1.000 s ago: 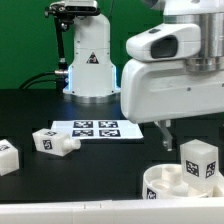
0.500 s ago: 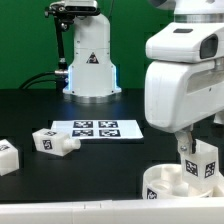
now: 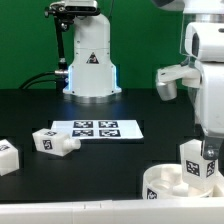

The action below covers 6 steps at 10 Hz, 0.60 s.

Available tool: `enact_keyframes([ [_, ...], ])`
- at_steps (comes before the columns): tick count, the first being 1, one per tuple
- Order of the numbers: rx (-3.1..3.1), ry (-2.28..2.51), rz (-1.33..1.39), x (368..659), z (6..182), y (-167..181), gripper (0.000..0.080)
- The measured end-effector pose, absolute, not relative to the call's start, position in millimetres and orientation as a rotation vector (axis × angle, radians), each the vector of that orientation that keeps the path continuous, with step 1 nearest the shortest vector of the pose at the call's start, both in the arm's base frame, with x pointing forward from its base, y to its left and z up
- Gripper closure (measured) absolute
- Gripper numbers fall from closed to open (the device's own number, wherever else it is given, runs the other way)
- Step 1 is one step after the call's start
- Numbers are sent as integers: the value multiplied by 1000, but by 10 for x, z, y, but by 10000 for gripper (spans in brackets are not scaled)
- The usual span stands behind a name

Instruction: Assemble stool

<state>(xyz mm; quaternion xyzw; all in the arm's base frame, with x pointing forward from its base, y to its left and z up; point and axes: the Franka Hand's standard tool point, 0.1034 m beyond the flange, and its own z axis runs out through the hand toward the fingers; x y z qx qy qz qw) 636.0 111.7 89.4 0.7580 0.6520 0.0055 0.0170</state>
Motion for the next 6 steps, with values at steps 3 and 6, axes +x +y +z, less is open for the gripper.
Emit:
enact_keyframes([
  [3, 1848, 2445, -12, 6400, 810, 1130, 150],
  [6, 1570, 2615, -61, 6402, 765, 1052, 150],
])
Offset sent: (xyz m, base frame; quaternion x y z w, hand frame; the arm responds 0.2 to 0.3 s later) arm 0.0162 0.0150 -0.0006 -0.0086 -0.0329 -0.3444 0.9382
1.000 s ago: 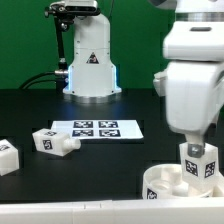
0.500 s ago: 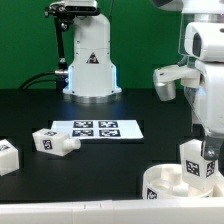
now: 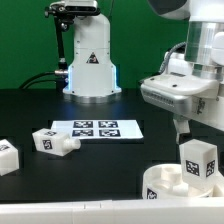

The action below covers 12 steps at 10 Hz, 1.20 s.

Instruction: Assemble stool

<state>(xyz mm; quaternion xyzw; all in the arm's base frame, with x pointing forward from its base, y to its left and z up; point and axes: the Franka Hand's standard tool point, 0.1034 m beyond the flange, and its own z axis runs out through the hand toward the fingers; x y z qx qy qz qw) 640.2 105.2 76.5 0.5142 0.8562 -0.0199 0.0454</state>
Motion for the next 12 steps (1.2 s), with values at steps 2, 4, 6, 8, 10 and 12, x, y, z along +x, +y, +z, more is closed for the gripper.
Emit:
enact_keyframes([
  [2, 1607, 2593, -61, 6413, 763, 972, 238],
  [4, 1635, 2576, -60, 6412, 760, 963, 371],
  [6, 1853, 2426, -63, 6395, 757, 938, 466],
  [8, 2166, 2149, -60, 6384, 756, 884, 466],
  [10, 2529, 1718, -99, 6317, 751, 914, 466],
  [12, 2654, 1518, -117, 6309, 754, 922, 466],
])
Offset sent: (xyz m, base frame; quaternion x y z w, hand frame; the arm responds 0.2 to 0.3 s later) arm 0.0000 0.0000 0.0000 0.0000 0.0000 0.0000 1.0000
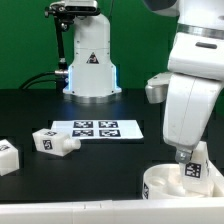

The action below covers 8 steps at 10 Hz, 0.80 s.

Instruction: Assemble stool

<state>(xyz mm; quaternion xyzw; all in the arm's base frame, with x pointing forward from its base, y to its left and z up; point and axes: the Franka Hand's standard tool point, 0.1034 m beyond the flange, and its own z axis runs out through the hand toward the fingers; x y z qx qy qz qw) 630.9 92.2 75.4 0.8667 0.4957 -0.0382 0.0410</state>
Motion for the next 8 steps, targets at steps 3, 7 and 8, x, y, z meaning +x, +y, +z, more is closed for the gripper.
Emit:
enact_keyframes([
  [3, 2794, 1252, -113, 6289, 752, 934, 466],
  [7, 3227, 256, -142, 6273, 749, 900, 466],
  [8, 3223, 151, -143, 6269, 745, 939, 466],
])
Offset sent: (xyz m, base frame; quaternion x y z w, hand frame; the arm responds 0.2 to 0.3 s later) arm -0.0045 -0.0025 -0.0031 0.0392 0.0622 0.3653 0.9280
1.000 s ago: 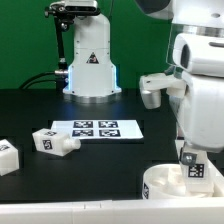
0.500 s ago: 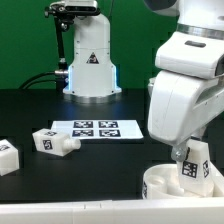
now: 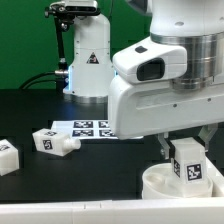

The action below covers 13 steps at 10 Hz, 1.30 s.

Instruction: Assemble stool

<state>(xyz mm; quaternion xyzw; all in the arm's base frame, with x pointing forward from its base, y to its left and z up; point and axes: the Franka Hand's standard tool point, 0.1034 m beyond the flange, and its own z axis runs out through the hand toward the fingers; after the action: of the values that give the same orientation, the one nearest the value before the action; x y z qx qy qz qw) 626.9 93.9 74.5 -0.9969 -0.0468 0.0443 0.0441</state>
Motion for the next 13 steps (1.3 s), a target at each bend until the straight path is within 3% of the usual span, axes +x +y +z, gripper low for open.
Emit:
enact_keyframes([
  [2, -3052, 20, 144, 6265, 745, 961, 466],
  [6, -2838, 1034, 120, 6309, 734, 1098, 465],
  [13, -2202, 1921, 153, 6399, 785, 1167, 465],
])
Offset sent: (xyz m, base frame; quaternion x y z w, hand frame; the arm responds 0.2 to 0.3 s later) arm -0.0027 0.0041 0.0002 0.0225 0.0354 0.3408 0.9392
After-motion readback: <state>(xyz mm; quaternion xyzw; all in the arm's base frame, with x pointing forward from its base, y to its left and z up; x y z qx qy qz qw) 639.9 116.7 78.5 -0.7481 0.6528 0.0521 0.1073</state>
